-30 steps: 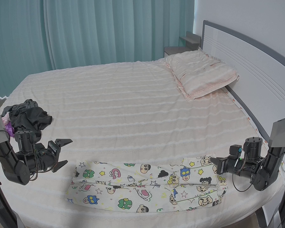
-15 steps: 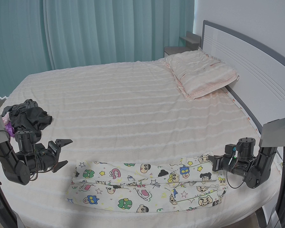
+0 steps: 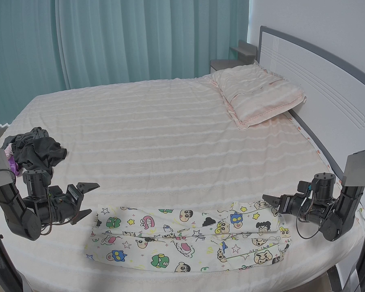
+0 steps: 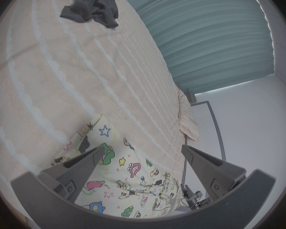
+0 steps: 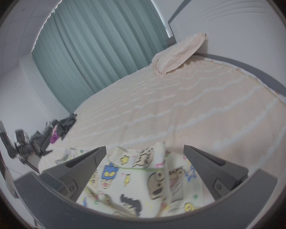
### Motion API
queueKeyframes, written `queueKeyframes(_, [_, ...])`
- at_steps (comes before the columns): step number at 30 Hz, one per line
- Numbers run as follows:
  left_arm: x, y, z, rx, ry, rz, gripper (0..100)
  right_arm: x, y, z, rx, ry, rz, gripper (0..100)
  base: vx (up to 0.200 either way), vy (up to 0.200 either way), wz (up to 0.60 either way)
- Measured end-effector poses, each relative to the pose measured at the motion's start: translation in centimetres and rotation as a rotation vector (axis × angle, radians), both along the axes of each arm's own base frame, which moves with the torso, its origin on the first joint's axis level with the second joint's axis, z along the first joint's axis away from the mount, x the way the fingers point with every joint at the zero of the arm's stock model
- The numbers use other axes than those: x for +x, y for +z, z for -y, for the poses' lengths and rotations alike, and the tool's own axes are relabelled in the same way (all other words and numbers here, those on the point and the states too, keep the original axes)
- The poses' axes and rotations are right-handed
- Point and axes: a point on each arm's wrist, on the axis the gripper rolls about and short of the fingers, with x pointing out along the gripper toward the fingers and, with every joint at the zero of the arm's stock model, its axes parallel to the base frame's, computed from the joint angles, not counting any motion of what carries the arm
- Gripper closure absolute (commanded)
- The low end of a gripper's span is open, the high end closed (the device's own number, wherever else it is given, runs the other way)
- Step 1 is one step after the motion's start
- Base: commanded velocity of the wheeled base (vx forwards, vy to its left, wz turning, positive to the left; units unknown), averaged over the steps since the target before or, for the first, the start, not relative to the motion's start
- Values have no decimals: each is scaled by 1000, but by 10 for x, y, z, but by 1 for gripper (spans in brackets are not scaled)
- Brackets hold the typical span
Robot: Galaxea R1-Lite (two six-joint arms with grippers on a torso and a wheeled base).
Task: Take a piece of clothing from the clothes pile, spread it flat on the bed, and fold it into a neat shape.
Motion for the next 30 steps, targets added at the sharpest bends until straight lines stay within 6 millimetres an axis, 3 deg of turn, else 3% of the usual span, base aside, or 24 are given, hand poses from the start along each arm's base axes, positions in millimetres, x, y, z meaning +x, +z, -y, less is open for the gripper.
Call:
queueKeyframes(6, [-6, -3, 11, 21, -43, -11, 0, -20, 13, -8, 168, -49, -48, 0, -200, 0, 0])
queueKeyframes(15, [-7, -3, 20, 54, -40, -16, 0, -37, 18, -16, 208, -29, -80, 0, 0, 0, 0])
queueKeyframes(30, [-5, 0, 23, 58, -45, -2, 0, -43, 20, -20, 208, -11, -80, 0, 0, 200, 0])
